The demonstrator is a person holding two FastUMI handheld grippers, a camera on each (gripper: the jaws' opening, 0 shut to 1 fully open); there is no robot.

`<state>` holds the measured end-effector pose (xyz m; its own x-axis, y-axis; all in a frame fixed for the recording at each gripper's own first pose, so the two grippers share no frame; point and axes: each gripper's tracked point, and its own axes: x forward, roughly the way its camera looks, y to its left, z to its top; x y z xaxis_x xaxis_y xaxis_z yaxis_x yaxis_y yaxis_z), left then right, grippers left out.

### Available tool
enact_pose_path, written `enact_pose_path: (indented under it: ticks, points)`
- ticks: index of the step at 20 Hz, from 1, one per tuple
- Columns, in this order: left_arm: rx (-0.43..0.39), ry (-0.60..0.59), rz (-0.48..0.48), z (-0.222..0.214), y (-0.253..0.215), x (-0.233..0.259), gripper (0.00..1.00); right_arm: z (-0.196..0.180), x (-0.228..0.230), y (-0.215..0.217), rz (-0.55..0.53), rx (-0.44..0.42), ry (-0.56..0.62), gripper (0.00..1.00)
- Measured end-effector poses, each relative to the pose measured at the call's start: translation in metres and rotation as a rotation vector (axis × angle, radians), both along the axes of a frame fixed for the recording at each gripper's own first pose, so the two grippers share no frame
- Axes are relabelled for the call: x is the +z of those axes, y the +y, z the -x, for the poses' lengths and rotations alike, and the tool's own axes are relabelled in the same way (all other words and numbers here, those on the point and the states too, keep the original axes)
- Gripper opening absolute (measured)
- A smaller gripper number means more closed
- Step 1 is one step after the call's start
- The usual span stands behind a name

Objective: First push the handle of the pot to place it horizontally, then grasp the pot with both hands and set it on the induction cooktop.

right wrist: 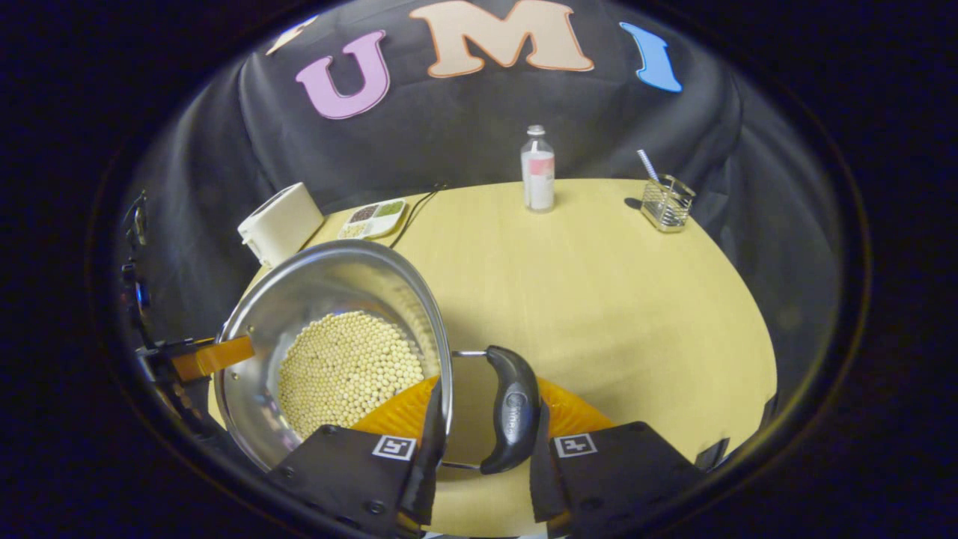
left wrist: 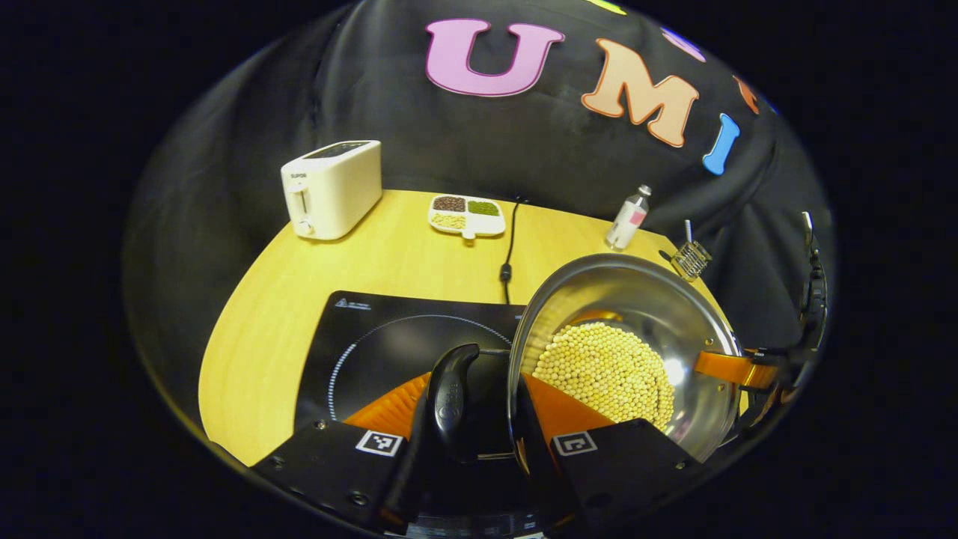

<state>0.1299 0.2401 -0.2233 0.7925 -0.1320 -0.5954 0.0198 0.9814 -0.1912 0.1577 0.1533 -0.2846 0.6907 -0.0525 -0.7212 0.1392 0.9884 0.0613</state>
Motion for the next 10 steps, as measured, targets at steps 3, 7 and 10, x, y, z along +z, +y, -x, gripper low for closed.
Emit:
enact_pose_path:
  ticks: [3, 7, 10]
  points:
    - [0.006, 0.008, -0.005, 0.001, 0.025, -0.003, 0.59, -0.003, -0.006, 0.026, -0.004, 0.005, 0.008, 0.52]
    - [0.018, 0.015, -0.005, 0.002, 0.051, -0.007, 0.6, -0.008, -0.012, 0.053, -0.008, 0.007, 0.018, 0.46]
    - [0.031, 0.015, -0.007, 0.002, 0.07, -0.009, 0.59, -0.016, -0.017, 0.072, -0.008, 0.018, 0.022, 0.52]
